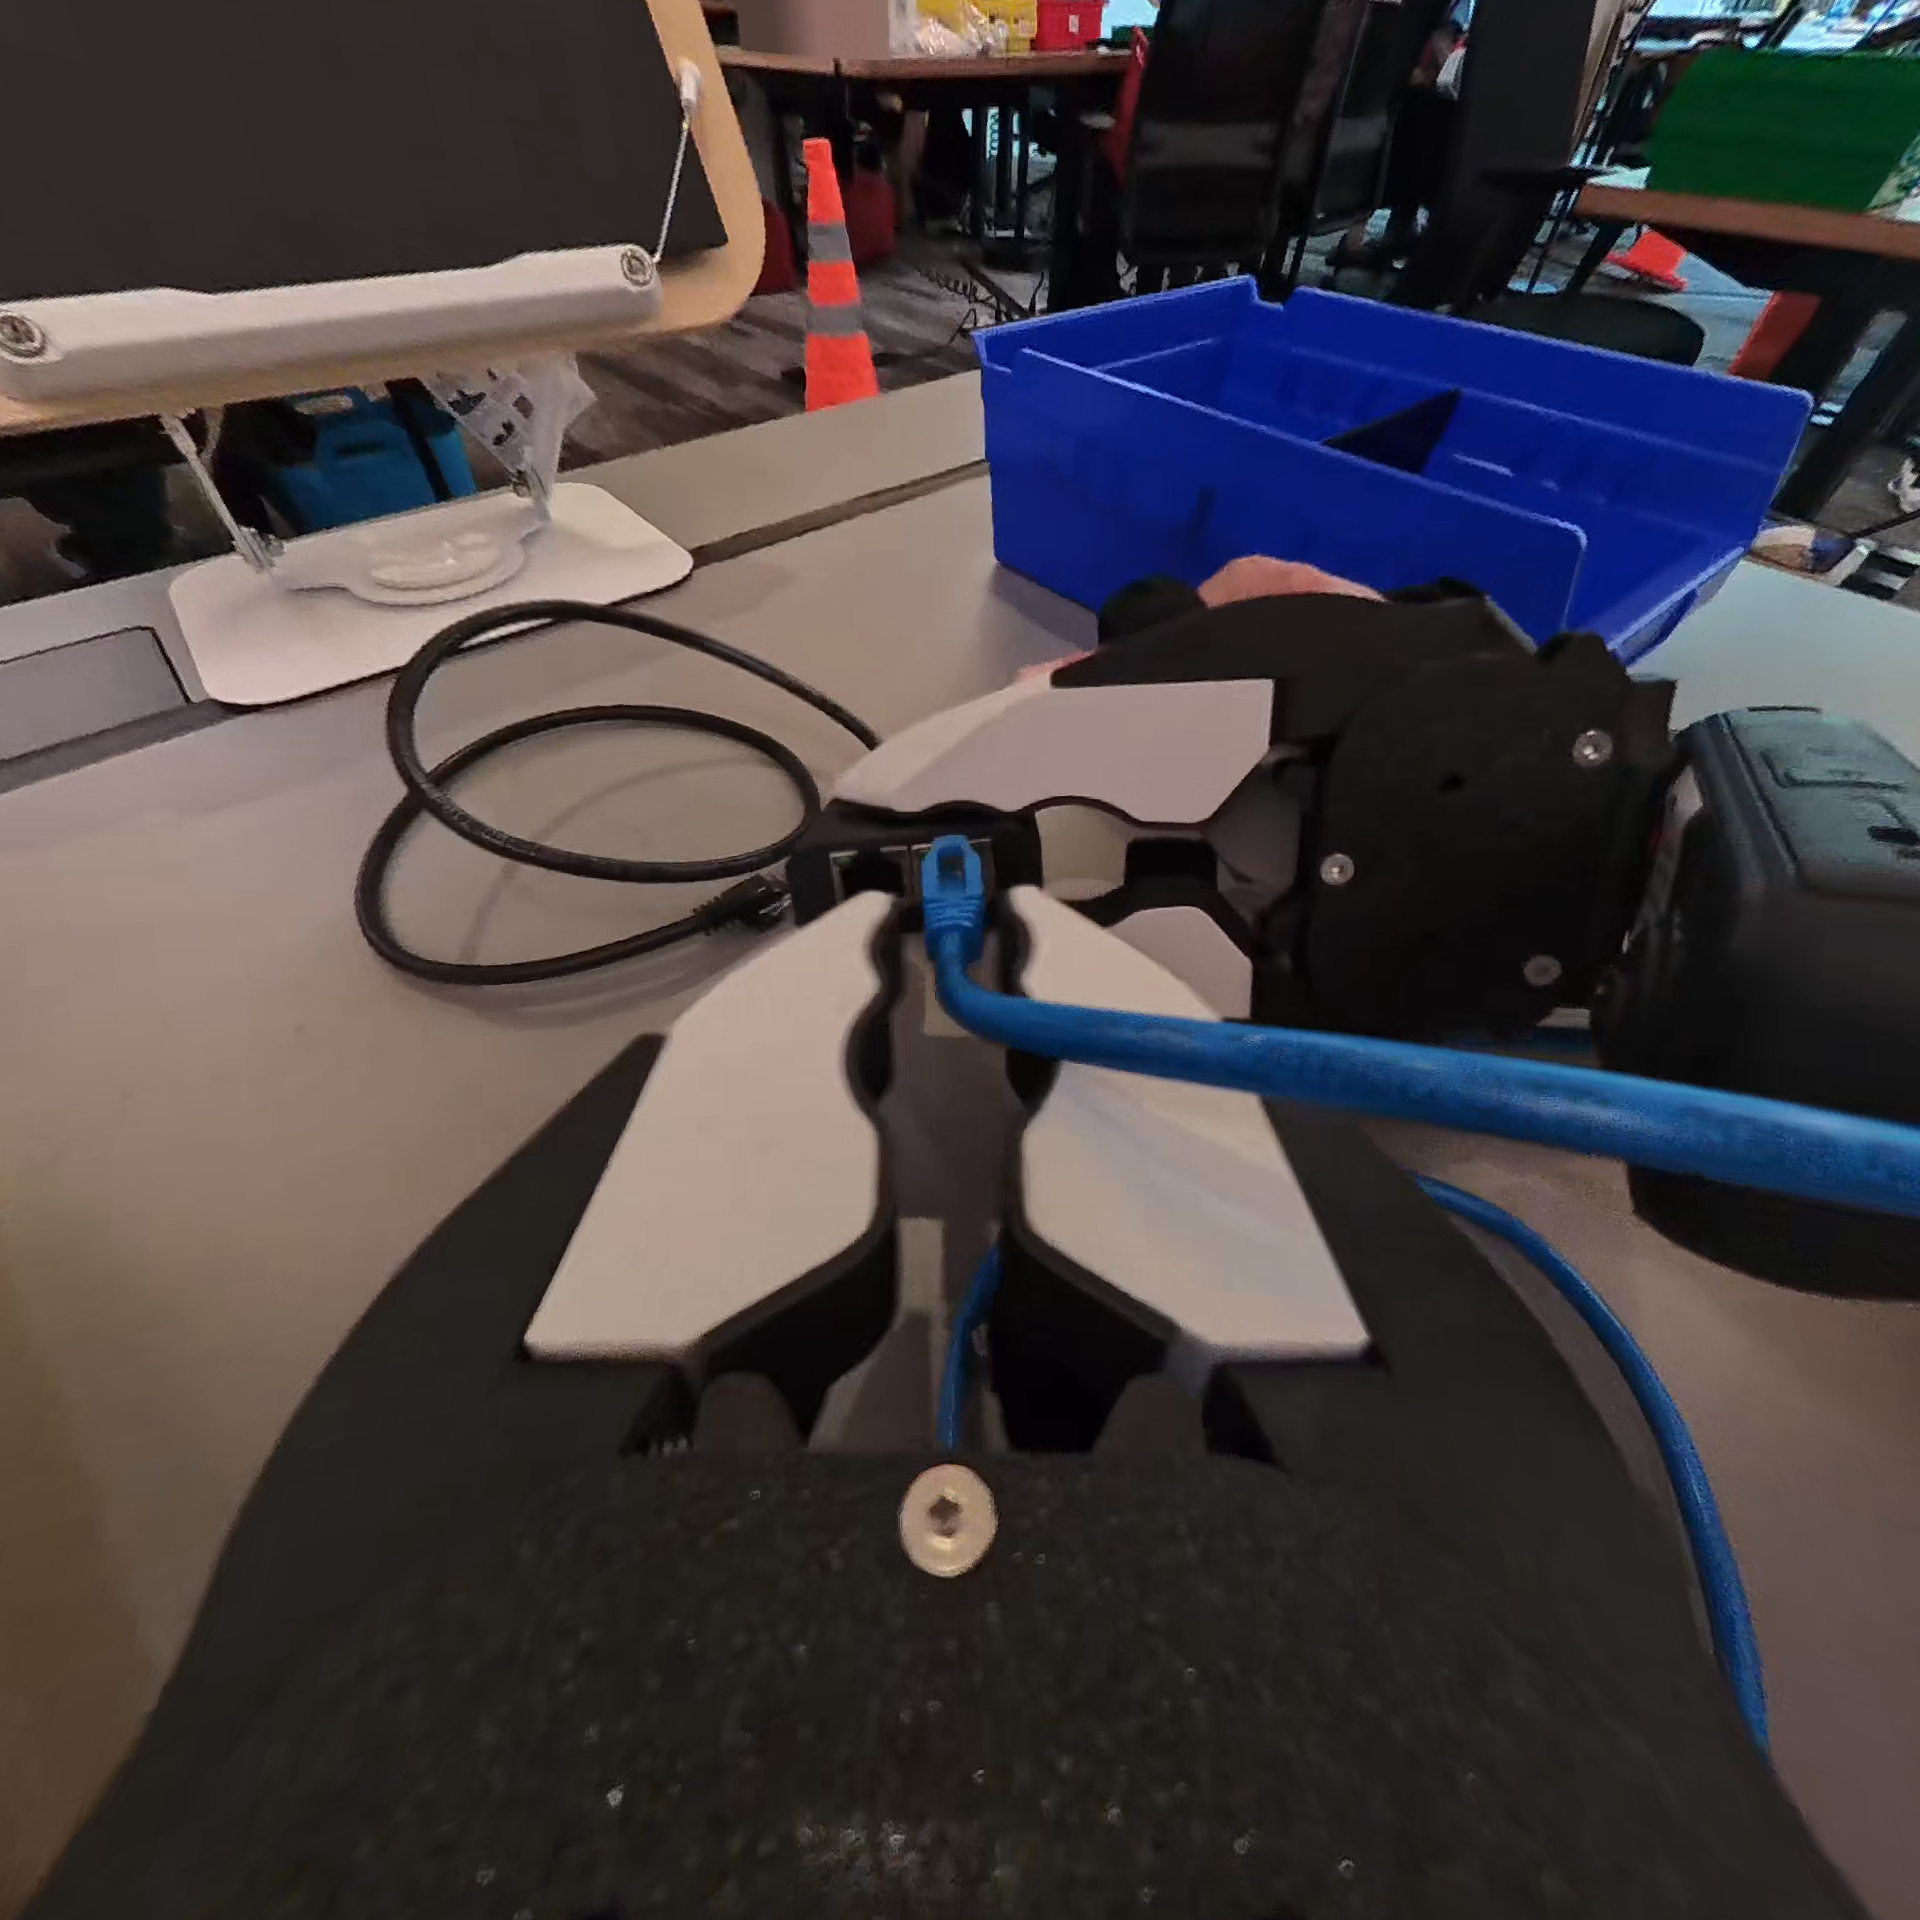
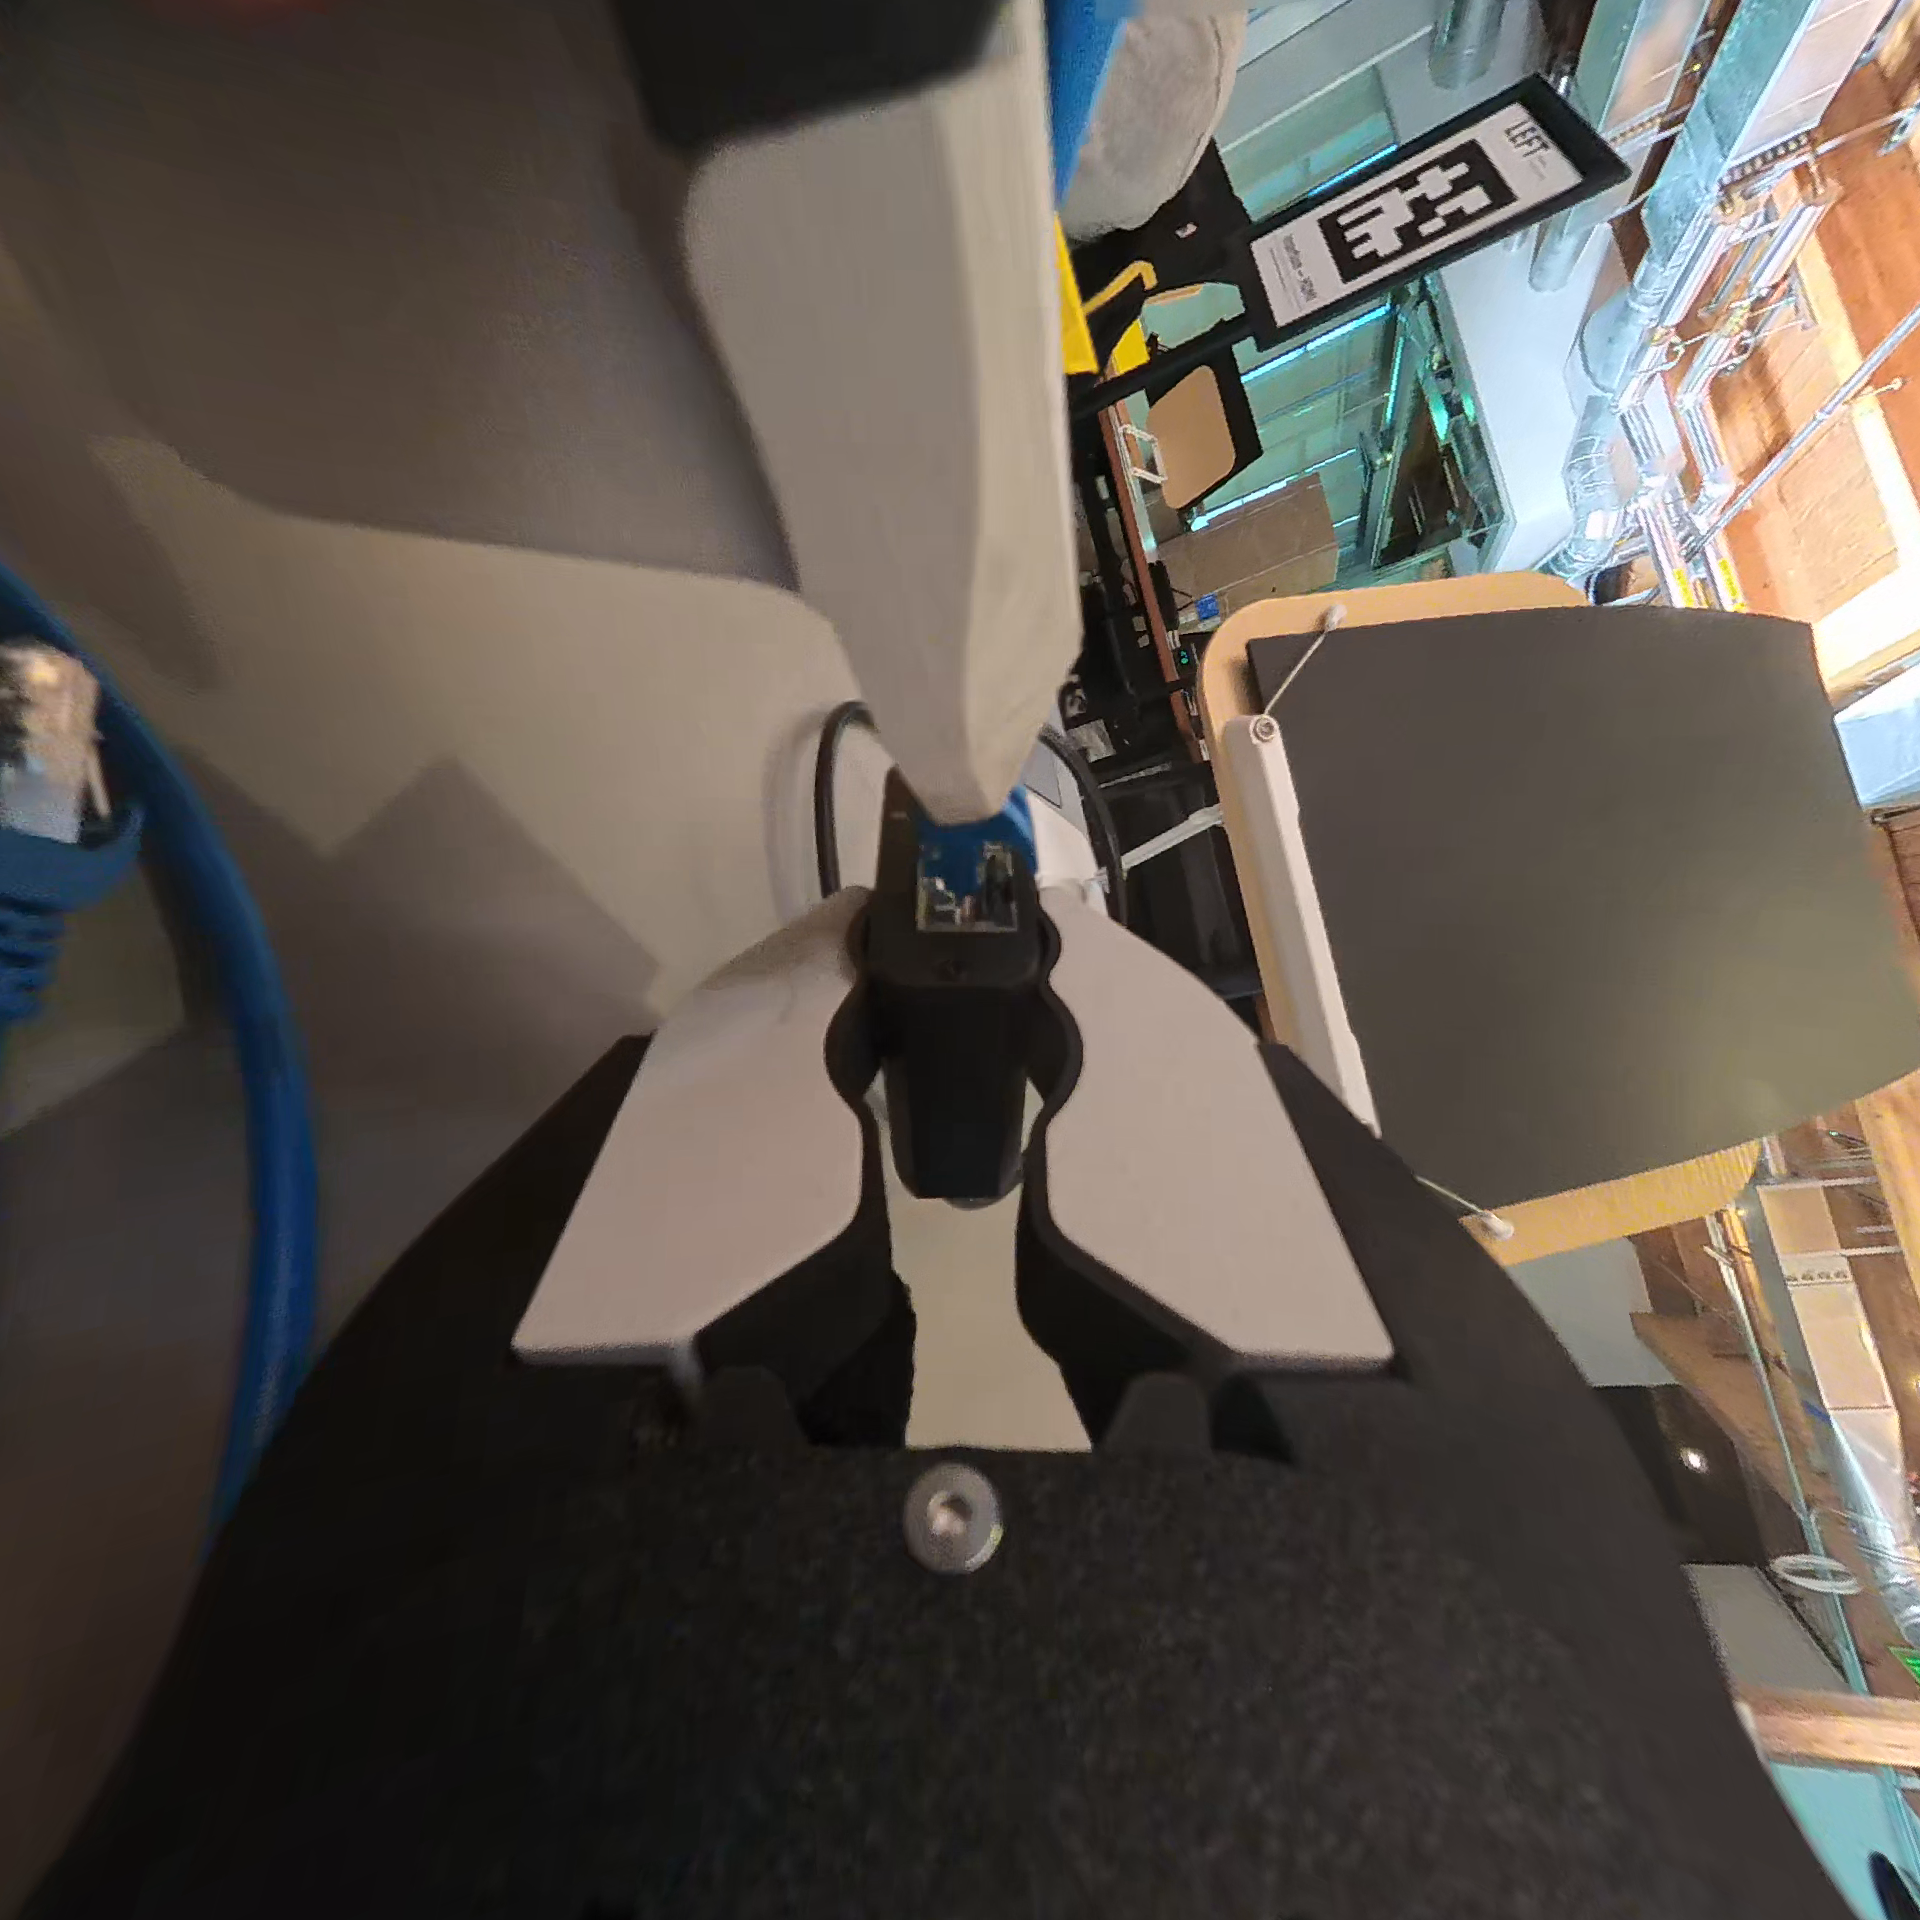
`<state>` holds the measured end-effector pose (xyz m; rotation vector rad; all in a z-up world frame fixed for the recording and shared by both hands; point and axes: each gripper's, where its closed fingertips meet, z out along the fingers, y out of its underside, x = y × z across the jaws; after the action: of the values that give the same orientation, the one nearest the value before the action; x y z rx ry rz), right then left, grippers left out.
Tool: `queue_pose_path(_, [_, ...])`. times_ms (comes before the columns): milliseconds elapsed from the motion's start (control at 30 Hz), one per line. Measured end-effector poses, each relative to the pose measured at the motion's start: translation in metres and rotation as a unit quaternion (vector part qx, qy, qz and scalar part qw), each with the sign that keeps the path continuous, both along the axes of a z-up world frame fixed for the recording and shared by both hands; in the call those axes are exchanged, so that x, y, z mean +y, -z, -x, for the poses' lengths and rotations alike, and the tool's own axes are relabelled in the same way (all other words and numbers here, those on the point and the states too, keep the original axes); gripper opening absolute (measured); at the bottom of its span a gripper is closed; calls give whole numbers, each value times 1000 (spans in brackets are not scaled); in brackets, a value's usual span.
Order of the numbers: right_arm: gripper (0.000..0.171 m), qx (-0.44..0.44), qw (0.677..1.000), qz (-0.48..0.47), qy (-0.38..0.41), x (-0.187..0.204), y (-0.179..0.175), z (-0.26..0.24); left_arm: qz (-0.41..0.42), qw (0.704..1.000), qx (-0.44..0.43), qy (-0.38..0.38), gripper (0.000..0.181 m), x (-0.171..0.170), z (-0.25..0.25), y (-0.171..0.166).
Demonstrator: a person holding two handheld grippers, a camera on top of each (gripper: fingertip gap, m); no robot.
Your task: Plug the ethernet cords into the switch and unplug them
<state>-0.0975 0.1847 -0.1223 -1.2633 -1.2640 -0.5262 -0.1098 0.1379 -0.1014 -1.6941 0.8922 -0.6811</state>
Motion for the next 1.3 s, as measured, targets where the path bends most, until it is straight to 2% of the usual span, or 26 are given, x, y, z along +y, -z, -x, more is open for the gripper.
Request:
queue_pose_path(33, [24, 1, 1000, 3, -1, -1, 1, 1, -2, 1000, -1, -1, 11, -1, 0, 0])
queue_pose_path(533, [24, 25, 1000, 11, -9, -8, -2, 3, 7, 1000, -9, 12, 11, -5, -3, -1])
queue_pose_path(667, [24, 23, 999, 19, -26, -8, 5, 4, 47, 999, 11, 25, 11, -8, 1, 8])
queue_pose_path(767, [24, 39, 999, -4, -26, -6, -4, -5, 73, 996, 43, 11, 26, -20, 24, 20])
queue_pose_path(933, [24, 87, 995, 42, -28, 0, -3, -11, 41, 996, 60, -45, 25, -44, 87, 19])
queue_pose_path(1033, [24, 66, 997, 35, -32, -2, 1, -7, 56, 990, 34, -126, 29, -27, 137, -5])
queue_pose_path(1100, [24, 44, 998, 28, -35, -4, 5, -3, 87, 975, 24, -202, 30, 1, 182, -21])
queue_pose_path(1133, [24, 35, 998, 23, -37, -5, 6, -1, 107, 965, 46, -236, 31, 17, 204, -21])
queue_pose_path(1200, [24, 29, 998, 22, -42, -6, 7, 1, 179, 939, 137, -260, 36, 41, 237, 0])
queue_pose_path(1233, [24, 28, 998, 23, -41, -6, 7, 1, 226, 923, 175, -256, 45, 49, 243, 13])
queue_pose_path(1300, [24, 31, 998, 30, -37, -4, 9, -1, 301, 907, 205, -210, 51, 62, 235, 34])
